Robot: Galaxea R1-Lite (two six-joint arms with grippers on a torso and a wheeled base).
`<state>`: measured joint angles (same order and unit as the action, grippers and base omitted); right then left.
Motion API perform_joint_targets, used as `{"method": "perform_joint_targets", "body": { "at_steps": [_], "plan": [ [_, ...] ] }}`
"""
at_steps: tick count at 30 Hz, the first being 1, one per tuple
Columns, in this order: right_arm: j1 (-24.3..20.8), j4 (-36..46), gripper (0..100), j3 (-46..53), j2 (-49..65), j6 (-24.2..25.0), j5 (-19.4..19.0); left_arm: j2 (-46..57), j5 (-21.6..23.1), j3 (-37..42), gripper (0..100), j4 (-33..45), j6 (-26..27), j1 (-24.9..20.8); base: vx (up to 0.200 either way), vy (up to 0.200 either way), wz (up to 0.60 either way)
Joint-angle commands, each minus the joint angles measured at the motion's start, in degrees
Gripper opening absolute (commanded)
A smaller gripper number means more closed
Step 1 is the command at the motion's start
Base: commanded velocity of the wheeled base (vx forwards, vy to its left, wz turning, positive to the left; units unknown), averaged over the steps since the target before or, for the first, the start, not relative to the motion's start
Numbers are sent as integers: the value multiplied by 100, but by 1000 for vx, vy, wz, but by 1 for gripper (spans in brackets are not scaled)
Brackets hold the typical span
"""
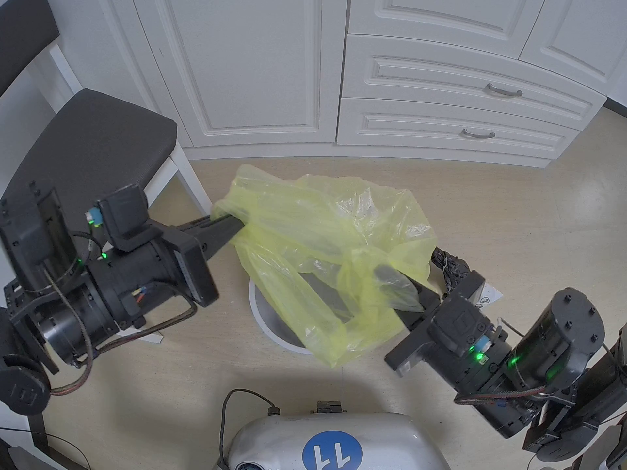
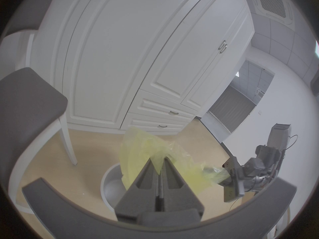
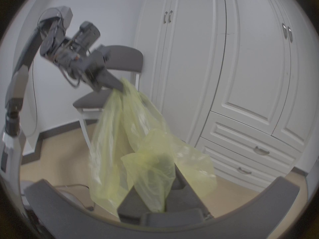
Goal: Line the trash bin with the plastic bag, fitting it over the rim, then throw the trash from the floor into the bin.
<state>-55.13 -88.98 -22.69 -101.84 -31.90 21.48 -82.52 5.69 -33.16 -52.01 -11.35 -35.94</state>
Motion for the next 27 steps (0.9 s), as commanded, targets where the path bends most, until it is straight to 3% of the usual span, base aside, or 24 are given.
{"method": "perform_joint_targets", "body": {
  "at_steps": [1,11,19,27],
  "plan": [
    [-271,-102,0,-421,-451,307,-21,-625,-68,11,0,-214,-16,-98,0,0,0],
    [-200,-102,0,-966,-1136,677,-21,-564,-77,213,0,-381,1,-71,0,0,0],
    [222,-102,0,-1555,-1919,861,-197,-942,-68,275,0,-407,-43,61,0,0,0],
    [582,3,0,-1871,-2261,888,-250,-1917,-60,266,0,-1374,-298,210,0,0,0]
  ]
}}
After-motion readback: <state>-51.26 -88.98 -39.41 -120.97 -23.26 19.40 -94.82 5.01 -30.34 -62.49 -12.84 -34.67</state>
